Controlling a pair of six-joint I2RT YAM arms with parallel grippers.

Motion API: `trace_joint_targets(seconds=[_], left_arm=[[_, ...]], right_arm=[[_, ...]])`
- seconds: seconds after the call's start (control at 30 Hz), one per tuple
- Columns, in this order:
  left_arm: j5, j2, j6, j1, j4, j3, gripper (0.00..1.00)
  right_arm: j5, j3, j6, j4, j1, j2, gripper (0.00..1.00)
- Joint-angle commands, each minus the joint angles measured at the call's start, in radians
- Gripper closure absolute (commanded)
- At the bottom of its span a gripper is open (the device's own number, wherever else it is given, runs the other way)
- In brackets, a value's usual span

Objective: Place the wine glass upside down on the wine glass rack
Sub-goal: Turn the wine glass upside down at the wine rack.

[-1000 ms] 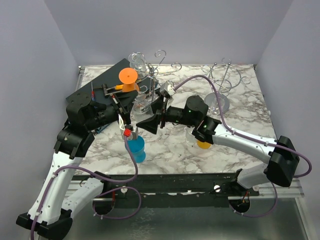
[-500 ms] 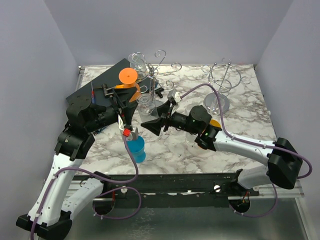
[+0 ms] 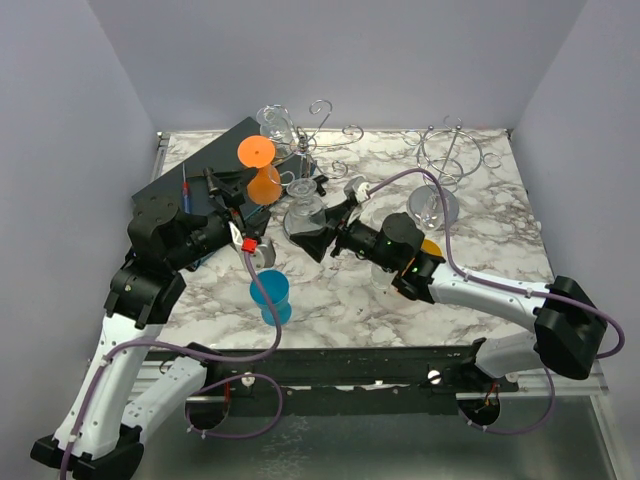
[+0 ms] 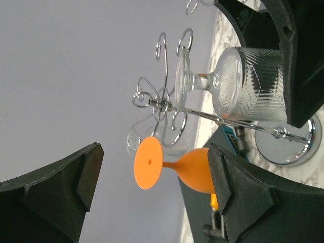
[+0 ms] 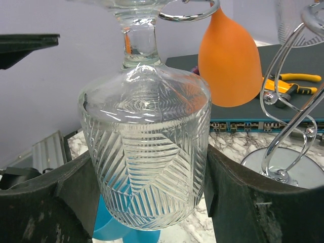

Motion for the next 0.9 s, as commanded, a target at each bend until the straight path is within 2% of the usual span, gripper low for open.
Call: trace_joint_targets(seconds=[0.0,0.43,0.87], left_arm=[[-0.101,-0.035,-0.122,-0.002,-0.076,0.015,0.08],[-0.222,-0.074,-0.202,-0.002,-0.151,0.031,0.08],[-0.232,-0.079,-0.200,-0.002,-0.150,0.029,0.08]], right_arm=[[0.061,0.030,-0.018,0.056,-0.013,-0.016,0.45],[0.055,0.150,-0.013,0.028,-0.046,0.085,0.51],[0.052,0.168,0.012,0.028,-0.055,0.132,0.52]])
